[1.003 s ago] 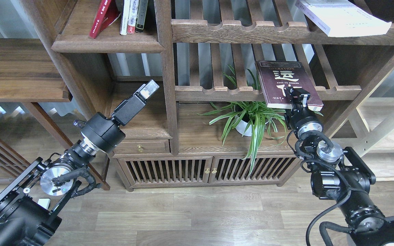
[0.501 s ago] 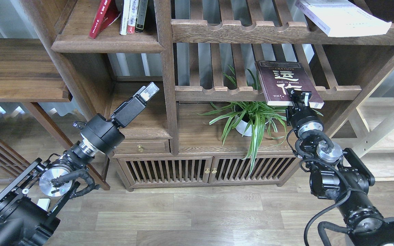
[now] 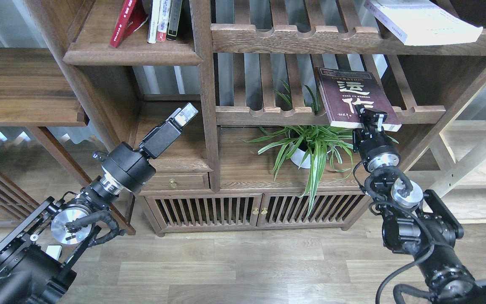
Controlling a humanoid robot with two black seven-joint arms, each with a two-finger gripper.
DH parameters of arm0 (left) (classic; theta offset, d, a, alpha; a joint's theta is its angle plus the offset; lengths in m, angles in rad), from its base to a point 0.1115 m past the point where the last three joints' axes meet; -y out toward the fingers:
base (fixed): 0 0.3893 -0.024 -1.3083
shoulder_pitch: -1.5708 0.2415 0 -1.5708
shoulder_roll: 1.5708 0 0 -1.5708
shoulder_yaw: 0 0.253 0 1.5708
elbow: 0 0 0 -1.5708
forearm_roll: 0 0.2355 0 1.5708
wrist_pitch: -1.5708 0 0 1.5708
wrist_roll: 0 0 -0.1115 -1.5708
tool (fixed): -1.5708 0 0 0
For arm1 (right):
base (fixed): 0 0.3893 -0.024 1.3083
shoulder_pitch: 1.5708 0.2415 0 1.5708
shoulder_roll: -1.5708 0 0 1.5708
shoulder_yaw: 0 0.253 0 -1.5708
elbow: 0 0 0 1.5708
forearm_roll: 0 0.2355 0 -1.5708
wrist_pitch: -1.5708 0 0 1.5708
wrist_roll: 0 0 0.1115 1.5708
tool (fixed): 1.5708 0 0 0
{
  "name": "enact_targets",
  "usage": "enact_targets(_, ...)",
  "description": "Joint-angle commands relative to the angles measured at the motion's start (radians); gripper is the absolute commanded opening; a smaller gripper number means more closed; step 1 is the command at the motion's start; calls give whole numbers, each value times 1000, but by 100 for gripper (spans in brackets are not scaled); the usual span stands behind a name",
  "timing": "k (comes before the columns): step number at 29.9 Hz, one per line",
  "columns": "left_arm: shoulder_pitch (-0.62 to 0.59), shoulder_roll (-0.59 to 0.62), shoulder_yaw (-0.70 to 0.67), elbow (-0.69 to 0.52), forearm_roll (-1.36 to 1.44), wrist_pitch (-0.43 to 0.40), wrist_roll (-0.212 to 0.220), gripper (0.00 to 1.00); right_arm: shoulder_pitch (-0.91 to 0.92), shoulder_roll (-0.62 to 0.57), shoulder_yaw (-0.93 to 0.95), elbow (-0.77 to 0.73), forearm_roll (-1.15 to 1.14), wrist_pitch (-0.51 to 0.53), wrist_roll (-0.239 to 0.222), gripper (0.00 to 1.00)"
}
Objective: Organize books on shelf
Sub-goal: 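Grasp the maroon book and pull it outward with the right gripper, then grasp the maroon book's edge with the left gripper beside the right gripper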
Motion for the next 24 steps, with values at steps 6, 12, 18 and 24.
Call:
enact_targets(6, 7, -14, -11, 9, -13, 0, -1, 99, -188, 5, -74, 155, 2, 255, -2, 5)
enact_targets(12, 13, -40, 11, 15, -15, 0, 3, 99, -314, 2, -152, 280, 5, 276, -2, 4)
enact_targets(18, 19, -38, 74, 43, -64, 0, 4, 99, -385, -3, -227, 349, 5, 276, -2, 4)
enact_targets(24, 44, -11, 141, 55, -139, 0, 33, 99, -406, -3, -308, 390, 3, 276, -2, 4)
